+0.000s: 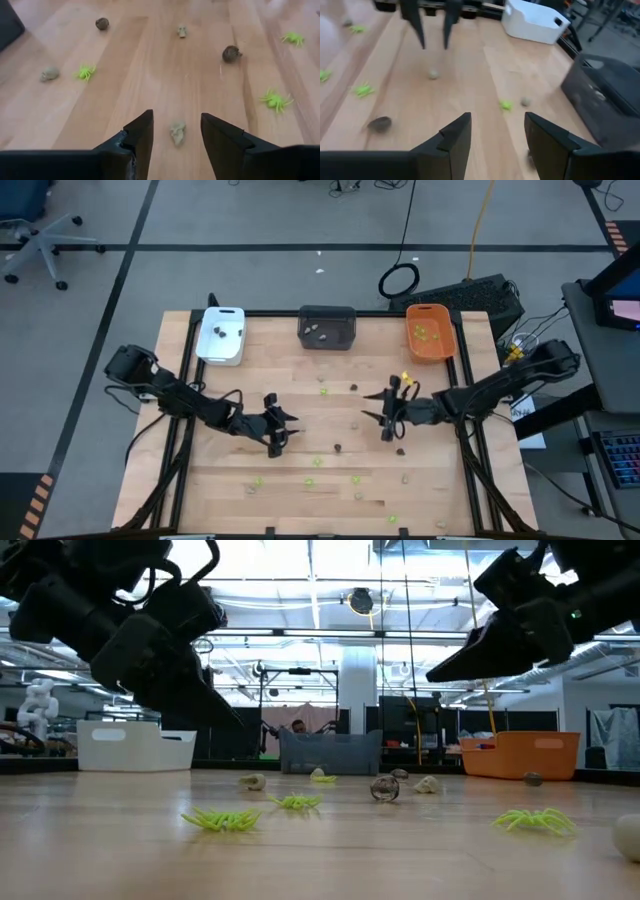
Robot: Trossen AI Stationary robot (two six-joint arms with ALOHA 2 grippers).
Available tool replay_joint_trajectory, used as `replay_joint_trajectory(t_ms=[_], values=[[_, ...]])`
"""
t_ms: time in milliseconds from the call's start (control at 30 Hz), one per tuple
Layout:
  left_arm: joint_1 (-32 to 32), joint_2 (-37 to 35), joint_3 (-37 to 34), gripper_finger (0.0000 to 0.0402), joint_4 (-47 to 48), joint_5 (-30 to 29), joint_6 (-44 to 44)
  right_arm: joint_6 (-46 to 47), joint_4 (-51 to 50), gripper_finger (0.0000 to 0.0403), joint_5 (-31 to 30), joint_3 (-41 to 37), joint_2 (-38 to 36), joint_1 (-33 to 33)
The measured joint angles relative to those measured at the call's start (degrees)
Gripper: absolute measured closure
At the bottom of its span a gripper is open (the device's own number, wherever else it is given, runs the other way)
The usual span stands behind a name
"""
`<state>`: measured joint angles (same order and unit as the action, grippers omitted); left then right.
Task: Sort Halloween decoration
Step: Put the white toy skull into the black bin
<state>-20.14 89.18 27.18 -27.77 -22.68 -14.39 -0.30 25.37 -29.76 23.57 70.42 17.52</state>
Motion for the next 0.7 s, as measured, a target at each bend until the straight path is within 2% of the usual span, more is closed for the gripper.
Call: replay_joint_trajectory(t_ms=[300, 700], values=[[-0.06, 5.83, 0.00, 0.0228, -1.19, 0.00, -0.35, -4.67, 8.28, 0.0234, -0.06, 0.00, 4.51, 0.76], [-0.12, 12.24, 0.23, 0.0228, -8.94, 0.81, 1.33, -4.97, 8.65, 0.0234, 0.05, 0.00, 4.63, 0.76]])
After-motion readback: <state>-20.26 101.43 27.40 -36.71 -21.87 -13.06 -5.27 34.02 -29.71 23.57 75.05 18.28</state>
